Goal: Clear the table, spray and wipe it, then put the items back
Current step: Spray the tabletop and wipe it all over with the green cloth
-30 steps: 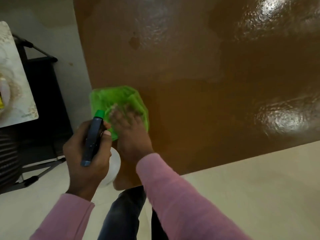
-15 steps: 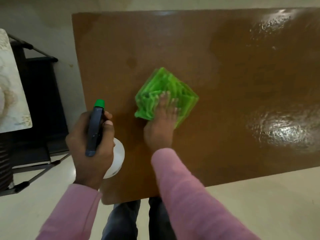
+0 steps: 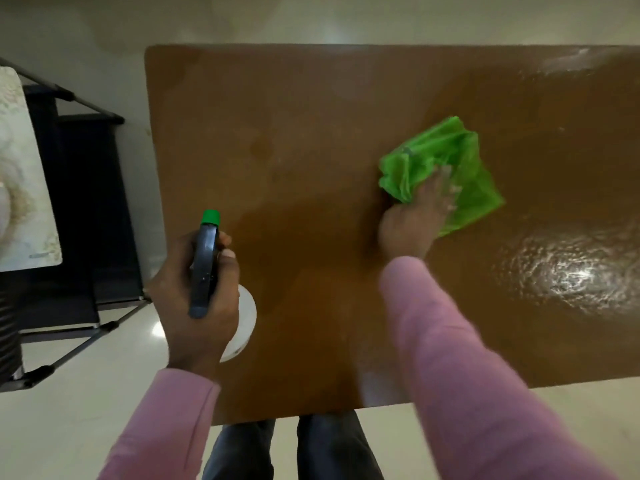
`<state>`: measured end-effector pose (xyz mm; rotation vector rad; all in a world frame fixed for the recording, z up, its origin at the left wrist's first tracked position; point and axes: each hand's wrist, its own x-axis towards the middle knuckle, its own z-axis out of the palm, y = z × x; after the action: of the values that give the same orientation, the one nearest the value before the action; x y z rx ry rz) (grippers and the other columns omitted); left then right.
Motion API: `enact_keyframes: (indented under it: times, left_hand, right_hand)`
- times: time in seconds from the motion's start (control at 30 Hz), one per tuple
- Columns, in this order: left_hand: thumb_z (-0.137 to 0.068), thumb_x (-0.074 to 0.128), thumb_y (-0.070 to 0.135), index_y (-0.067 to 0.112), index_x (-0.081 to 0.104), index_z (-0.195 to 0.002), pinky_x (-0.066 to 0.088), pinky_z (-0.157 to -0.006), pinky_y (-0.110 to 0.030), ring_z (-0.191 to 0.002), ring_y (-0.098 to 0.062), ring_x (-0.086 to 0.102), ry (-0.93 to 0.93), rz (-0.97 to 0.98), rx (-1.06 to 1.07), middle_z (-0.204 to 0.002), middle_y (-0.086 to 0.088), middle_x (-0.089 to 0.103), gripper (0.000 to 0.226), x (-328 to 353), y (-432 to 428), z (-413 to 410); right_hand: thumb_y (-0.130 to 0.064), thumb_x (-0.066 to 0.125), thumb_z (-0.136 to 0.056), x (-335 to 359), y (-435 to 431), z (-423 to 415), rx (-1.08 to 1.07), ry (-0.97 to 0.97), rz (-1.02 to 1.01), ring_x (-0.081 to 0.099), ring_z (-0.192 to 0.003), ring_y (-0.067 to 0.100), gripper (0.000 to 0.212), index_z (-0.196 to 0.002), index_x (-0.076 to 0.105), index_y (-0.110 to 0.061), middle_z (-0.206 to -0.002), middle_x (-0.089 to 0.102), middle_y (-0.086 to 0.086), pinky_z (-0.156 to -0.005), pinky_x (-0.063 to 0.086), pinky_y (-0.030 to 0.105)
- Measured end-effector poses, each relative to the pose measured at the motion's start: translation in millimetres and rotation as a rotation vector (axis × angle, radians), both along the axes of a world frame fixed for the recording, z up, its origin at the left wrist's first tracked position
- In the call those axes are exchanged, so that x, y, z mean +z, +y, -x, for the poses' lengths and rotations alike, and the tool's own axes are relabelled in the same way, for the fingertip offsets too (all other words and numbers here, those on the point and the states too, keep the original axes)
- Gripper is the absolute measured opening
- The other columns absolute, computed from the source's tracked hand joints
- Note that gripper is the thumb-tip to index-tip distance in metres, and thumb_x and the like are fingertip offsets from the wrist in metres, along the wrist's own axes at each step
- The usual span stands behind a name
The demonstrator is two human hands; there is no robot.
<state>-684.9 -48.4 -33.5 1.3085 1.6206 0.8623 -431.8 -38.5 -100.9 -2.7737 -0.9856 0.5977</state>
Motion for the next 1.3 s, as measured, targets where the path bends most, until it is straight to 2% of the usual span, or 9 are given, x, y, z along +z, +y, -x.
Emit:
enact_keyframes:
  times: [0.13,0.27,0.43,0.57,0.7,0.8,1.0,1.13,1.3]
  left_hand:
    - [-0.093,0.057,0.038,0.009,0.062,-0.107,0.052,-0.060,-0.033,-0.064,-0.022,0.063,0.068,-0.009,-0.041,-0.080,-0.002,0.063,0.032,-3,3,-7]
    - [-0.091,0.057,0.035,0.005,0.062,-0.106,0.052,-0.055,-0.042,-0.058,-0.027,0.060,0.107,0.006,0.004,-0.077,-0.005,0.062,0.033,-3,7,-11]
    - [-0.094,0.057,0.038,0.031,0.060,-0.106,0.051,-0.054,-0.020,-0.061,-0.013,0.063,0.119,-0.028,-0.040,-0.075,0.008,0.062,0.013,-2,11,-16]
    - [-0.093,0.057,0.047,0.044,0.055,-0.104,0.051,-0.052,-0.030,-0.062,-0.016,0.061,0.150,0.000,-0.075,-0.075,0.007,0.059,0.011,-1,8,-16]
    - [-0.092,0.057,0.045,0.047,0.053,-0.101,0.049,-0.050,-0.029,-0.064,-0.013,0.059,0.173,-0.005,-0.116,-0.078,0.009,0.057,0.010,2,11,-19]
    - [-0.090,0.059,0.039,0.042,0.057,-0.097,0.050,-0.049,-0.039,-0.059,-0.017,0.059,0.132,0.011,-0.064,-0.074,0.004,0.059,0.007,3,14,-17]
    - [-0.092,0.057,0.035,0.042,0.057,-0.103,0.049,-0.051,-0.033,-0.061,-0.014,0.061,0.086,-0.008,-0.105,-0.077,0.005,0.060,0.012,3,14,-11]
    - [-0.094,0.054,0.043,0.032,0.059,-0.104,0.050,-0.050,-0.026,-0.062,-0.012,0.062,0.148,-0.015,-0.107,-0.076,0.012,0.060,0.016,-2,12,-12]
    - [-0.095,0.054,0.040,0.031,0.060,-0.105,0.055,-0.053,-0.037,-0.064,-0.020,0.062,0.010,0.030,-0.009,-0.079,0.009,0.060,0.014,0,12,2]
  right_hand:
    - [-0.015,0.049,-0.080,-2,16,125,0.571,0.229,-0.111,-0.004,-0.147,0.030,0.077,-0.151,0.020,-0.017,-0.161,0.010,0.001,-0.119,0.000,0.048]
    - [-0.016,0.051,-0.082,-1,14,81,1.054,0.274,-0.110,0.017,-0.145,0.026,0.072,-0.150,0.026,-0.023,-0.159,0.018,-0.003,-0.117,0.005,0.041]
    - [-0.004,0.046,-0.077,-1,36,-86,0.435,-0.040,-0.037,0.005,-0.146,0.036,0.078,-0.151,0.020,-0.011,-0.160,0.011,0.010,-0.119,0.003,0.044]
    - [-0.011,0.041,-0.082,-3,94,-38,-0.033,-0.035,-0.028,0.001,-0.146,0.037,0.074,-0.151,0.015,-0.009,-0.161,0.006,0.007,-0.117,0.001,0.045]
    - [-0.019,0.045,-0.082,-5,108,96,0.587,0.107,-0.107,-0.004,-0.147,0.034,0.075,-0.152,0.017,-0.015,-0.161,0.004,0.003,-0.116,-0.008,0.044]
    - [-0.023,0.042,-0.082,-1,100,97,1.028,0.176,-0.109,0.003,-0.148,0.026,0.072,-0.151,0.021,-0.020,-0.160,0.012,-0.001,-0.118,-0.002,0.042]
    - [-0.003,0.042,-0.084,1,101,-82,0.496,-0.084,-0.009,0.004,-0.146,0.036,0.073,-0.151,0.017,-0.010,-0.160,0.007,0.011,-0.119,0.002,0.044]
    - [-0.010,0.041,-0.085,-1,148,-44,0.118,-0.080,0.031,0.002,-0.146,0.037,0.069,-0.151,0.020,-0.010,-0.161,0.005,0.009,-0.118,0.005,0.044]
    - [-0.025,0.039,-0.088,-9,190,113,0.785,-0.030,-0.056,-0.002,-0.146,0.036,0.070,-0.153,0.014,-0.016,-0.161,0.005,0.004,-0.119,-0.001,0.045]
